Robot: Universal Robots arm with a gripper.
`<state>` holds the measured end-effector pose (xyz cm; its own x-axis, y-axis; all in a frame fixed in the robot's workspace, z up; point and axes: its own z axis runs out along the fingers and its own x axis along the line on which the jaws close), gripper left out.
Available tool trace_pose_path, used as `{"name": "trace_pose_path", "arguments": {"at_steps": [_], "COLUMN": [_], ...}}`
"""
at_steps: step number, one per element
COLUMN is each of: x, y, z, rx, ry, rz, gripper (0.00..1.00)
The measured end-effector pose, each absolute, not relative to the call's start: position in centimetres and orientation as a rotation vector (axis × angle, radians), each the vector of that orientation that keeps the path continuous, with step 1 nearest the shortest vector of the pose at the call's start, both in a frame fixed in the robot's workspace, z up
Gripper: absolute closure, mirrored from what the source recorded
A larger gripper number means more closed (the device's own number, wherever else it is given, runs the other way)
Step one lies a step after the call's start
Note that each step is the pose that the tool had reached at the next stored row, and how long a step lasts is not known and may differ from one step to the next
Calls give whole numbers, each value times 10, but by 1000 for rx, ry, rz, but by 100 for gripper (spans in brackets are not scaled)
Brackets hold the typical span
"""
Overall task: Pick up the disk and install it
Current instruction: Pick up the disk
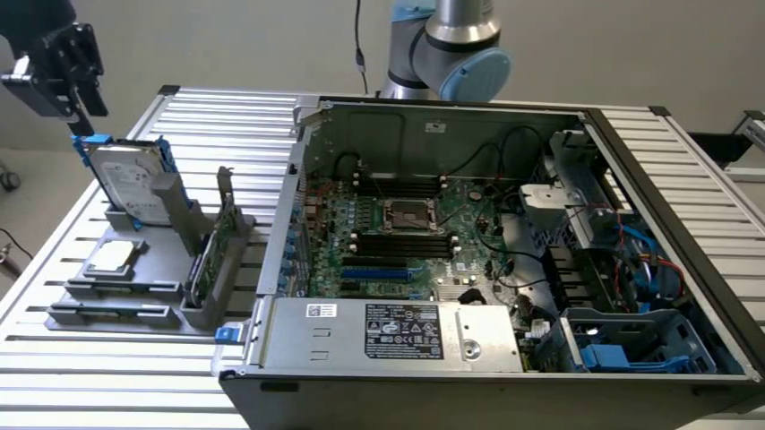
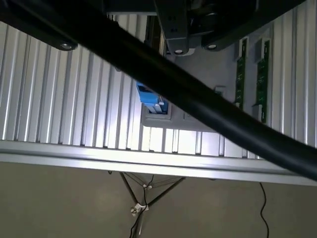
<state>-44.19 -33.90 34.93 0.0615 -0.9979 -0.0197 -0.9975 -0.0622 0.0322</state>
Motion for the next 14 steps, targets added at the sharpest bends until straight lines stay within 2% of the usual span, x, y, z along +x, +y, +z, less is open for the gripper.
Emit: {"name": "trace_pose_path", "arguments": {"at_steps": [1, 2, 14], "x": [-442, -443, -446], "y": [-339, -339, -339], "z": [347, 346, 324], "rx": [2282, 2282, 2283], "ry": [-2145, -2145, -2150], "rz": [-57, -56, -49], "gripper": [52, 46, 46]}}
